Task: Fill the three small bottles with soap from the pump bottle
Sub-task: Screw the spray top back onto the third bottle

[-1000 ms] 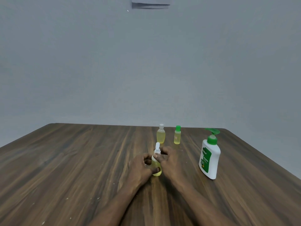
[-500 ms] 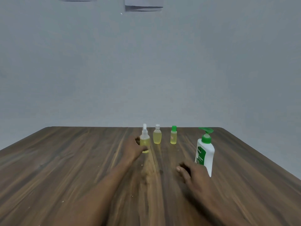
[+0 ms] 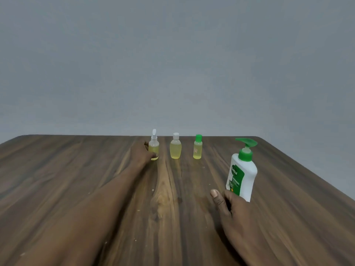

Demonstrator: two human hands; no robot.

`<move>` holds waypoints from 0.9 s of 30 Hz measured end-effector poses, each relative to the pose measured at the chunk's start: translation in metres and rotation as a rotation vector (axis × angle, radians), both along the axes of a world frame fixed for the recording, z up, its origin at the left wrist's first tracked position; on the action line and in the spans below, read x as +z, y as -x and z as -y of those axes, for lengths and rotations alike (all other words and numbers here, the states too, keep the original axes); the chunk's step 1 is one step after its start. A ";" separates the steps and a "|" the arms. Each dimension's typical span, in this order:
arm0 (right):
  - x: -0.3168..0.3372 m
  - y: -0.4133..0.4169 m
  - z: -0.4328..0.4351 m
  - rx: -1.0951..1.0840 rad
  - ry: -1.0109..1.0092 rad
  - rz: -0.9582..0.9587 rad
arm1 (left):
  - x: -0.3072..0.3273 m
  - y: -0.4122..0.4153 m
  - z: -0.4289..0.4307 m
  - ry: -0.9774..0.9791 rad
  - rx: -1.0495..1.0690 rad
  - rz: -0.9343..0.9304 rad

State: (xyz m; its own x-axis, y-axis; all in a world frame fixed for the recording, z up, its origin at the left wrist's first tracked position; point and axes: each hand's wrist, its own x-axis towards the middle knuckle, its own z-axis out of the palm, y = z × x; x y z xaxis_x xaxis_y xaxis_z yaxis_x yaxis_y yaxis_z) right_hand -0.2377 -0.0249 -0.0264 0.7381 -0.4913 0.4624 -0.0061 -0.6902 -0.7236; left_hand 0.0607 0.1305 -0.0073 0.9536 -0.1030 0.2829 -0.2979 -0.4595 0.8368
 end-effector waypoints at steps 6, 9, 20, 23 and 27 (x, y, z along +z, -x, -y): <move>-0.007 -0.001 -0.001 0.012 0.048 -0.024 | -0.007 -0.003 -0.003 0.023 0.004 -0.009; -0.007 0.000 -0.003 0.007 0.040 -0.012 | -0.008 -0.004 -0.003 0.034 -0.001 -0.021; 0.026 0.020 0.005 -0.180 0.106 0.330 | 0.011 0.056 -0.030 -0.045 0.034 0.025; 0.038 0.024 0.025 -0.311 0.038 0.426 | 0.014 0.107 -0.045 -0.086 0.021 0.089; 0.033 0.013 0.047 -0.328 -0.076 0.112 | 0.007 0.171 -0.065 -0.152 -0.026 0.065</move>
State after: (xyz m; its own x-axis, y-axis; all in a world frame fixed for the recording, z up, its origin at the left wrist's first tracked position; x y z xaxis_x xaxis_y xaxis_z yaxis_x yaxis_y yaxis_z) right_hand -0.2507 -0.0715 0.0063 0.4821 -0.7300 0.4844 -0.1367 -0.6089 -0.7814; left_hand -0.1099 0.1958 -0.0004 0.9304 -0.1735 0.3229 -0.3621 -0.5712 0.7366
